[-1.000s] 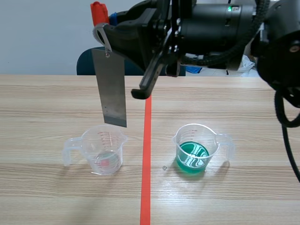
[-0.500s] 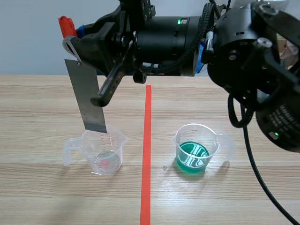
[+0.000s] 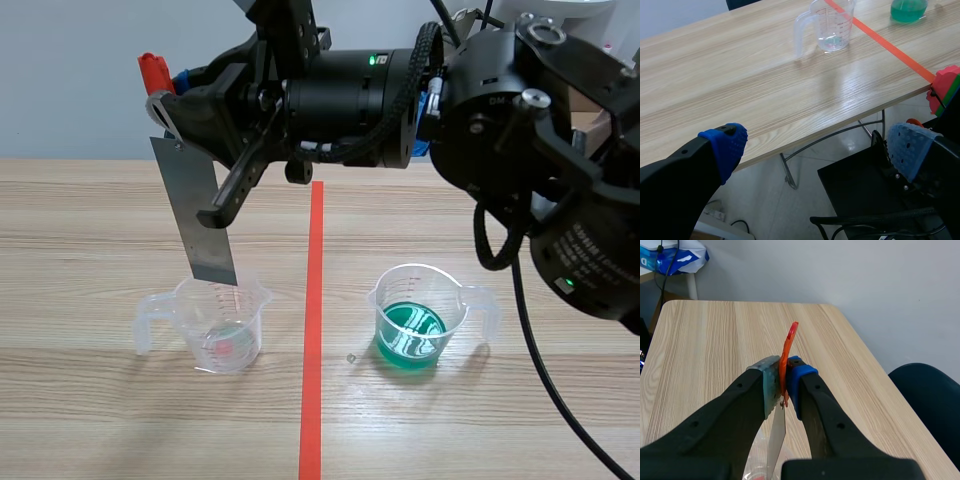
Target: Do the redox reaction experiment
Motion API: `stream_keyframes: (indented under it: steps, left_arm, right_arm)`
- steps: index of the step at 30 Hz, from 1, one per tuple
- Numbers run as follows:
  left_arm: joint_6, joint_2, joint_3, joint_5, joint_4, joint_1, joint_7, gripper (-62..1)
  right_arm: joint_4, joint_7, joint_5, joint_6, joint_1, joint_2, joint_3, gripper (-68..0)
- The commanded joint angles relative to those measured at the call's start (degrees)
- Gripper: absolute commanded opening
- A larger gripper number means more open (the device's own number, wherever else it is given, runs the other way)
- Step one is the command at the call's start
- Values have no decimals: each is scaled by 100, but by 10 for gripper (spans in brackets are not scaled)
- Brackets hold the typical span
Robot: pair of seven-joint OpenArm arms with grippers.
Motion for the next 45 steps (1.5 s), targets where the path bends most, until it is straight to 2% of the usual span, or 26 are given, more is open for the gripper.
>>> stream_keyframes:
  steps: [1, 45]
  left_arm:
    - [-2, 33, -68, -22, 4, 15, -301, -14]
    - [-2, 26, -68, -42, 4, 13, -291, -14]
  right_arm:
    - [90, 87, 85, -22, 127, -4, -33, -669]
    - [90, 109, 85, -22, 96, -7, -136, -669]
